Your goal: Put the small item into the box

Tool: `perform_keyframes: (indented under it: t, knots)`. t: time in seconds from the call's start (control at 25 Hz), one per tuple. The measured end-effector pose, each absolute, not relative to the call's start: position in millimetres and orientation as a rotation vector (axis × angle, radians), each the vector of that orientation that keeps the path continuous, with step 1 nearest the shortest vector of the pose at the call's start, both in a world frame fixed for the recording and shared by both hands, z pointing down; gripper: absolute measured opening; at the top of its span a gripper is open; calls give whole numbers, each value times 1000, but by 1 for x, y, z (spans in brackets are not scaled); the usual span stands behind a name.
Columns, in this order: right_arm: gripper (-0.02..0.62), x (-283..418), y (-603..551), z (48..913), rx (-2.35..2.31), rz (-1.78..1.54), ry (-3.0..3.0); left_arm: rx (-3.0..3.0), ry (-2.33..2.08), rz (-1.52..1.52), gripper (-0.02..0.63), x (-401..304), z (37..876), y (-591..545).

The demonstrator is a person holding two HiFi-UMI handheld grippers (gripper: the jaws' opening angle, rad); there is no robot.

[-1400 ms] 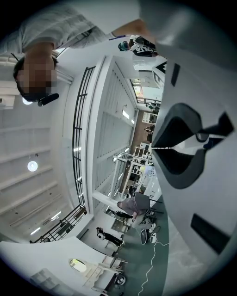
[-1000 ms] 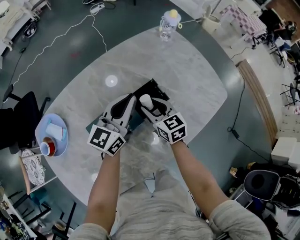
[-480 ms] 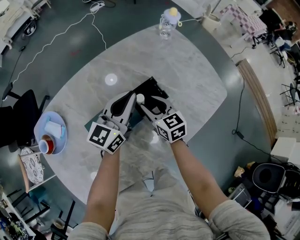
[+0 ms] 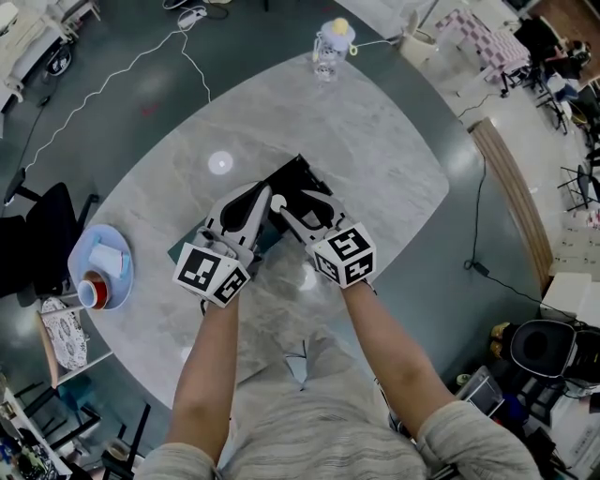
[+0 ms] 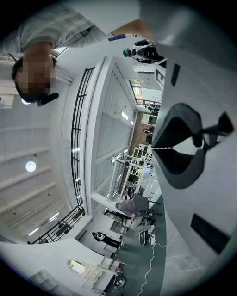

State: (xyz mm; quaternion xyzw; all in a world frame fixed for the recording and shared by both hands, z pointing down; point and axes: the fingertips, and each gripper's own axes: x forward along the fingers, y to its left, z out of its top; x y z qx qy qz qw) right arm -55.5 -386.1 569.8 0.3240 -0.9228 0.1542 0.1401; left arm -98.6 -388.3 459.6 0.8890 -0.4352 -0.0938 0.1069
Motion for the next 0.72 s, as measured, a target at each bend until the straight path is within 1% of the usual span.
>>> perform_keyframes:
  t: [0.4,0.72]
  knots:
    - [181,-51,-378,529,955,395,-2739,2631,-1275,-276,21,-96,446,-381]
    - [155,-51,-368,494,946,318,-2783,2655,-1280,-287,21,-98,424,-376]
